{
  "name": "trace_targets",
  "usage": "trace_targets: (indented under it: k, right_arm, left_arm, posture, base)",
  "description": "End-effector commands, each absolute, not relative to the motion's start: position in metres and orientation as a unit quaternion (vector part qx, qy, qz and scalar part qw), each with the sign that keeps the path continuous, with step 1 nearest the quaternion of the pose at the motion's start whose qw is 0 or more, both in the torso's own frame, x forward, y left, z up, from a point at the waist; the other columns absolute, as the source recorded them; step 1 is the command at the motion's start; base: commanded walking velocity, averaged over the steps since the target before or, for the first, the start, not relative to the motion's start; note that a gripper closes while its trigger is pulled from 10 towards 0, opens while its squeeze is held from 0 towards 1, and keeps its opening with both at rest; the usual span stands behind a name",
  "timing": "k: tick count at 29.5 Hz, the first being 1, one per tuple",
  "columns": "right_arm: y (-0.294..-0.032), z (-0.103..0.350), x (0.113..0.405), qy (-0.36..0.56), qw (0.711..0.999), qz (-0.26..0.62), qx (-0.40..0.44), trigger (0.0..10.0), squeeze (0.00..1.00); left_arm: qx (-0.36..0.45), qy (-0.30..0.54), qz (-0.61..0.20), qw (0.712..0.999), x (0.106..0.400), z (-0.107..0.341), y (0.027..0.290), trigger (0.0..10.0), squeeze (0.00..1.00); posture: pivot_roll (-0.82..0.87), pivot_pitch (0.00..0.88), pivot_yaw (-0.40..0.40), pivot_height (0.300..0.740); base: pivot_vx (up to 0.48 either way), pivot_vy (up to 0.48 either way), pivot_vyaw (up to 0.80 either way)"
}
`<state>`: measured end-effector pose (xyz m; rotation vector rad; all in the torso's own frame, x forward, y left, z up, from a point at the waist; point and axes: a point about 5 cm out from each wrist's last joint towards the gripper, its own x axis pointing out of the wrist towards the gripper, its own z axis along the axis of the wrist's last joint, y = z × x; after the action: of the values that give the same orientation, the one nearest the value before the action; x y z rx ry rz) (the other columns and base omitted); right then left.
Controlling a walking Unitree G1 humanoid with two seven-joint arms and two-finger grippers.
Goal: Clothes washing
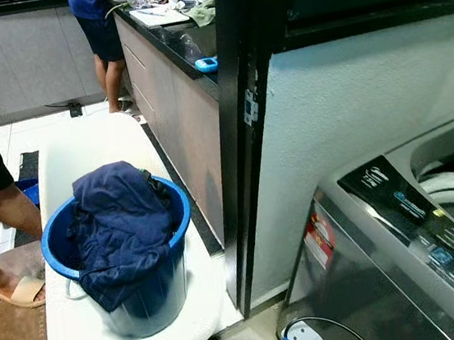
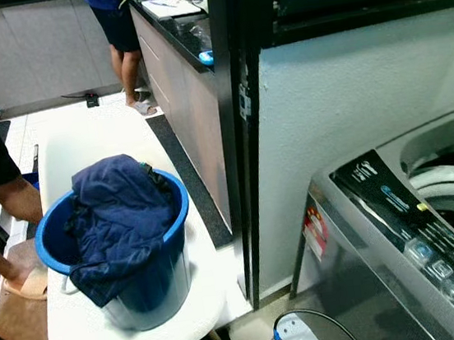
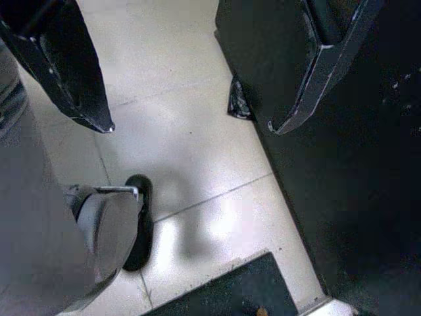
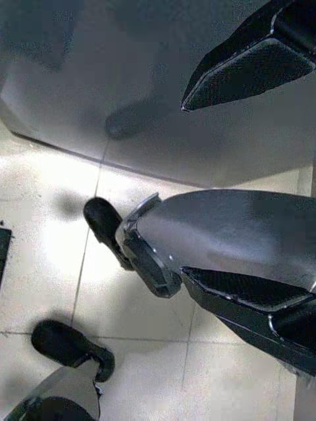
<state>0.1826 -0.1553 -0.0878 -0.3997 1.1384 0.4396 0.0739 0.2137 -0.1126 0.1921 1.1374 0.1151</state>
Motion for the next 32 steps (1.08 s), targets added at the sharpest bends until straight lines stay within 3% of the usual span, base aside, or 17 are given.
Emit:
trace_targets:
  k: [1,6,32]
  right_arm:
    - [-0.158,-0.089,0.181,0.532,0.799,0.205,-0.190,10.0,0.00]
    - [-0.158,-0.090,0.178,0.538,0.791,0.212,-0.200,10.0,0.00]
    - [-0.161,-0.094,0.167,0.555,0.767,0.238,-0.217,10.0,0.00]
  left_arm:
    - [0.081,0.550,0.039,0.830,0.068,-0.116,0.204,10.0,0.00]
    - [0.081,0.553,0.041,0.828,0.065,-0.116,0.204,10.0,0.00]
    - [0.073,0.557,0.043,0.826,0.064,-0.117,0.203,10.0,0.00]
  posture:
    - [0.22,0.000,-0.101,0.740]
    - [0.22,0.000,-0.101,0.740]
    - [0.22,0.000,-0.110,0.740]
  base:
    - [-0.337,0.000,0.00]
    - [-0.338,0.000,-0.32]
    - [0.000,0.000,-0.80]
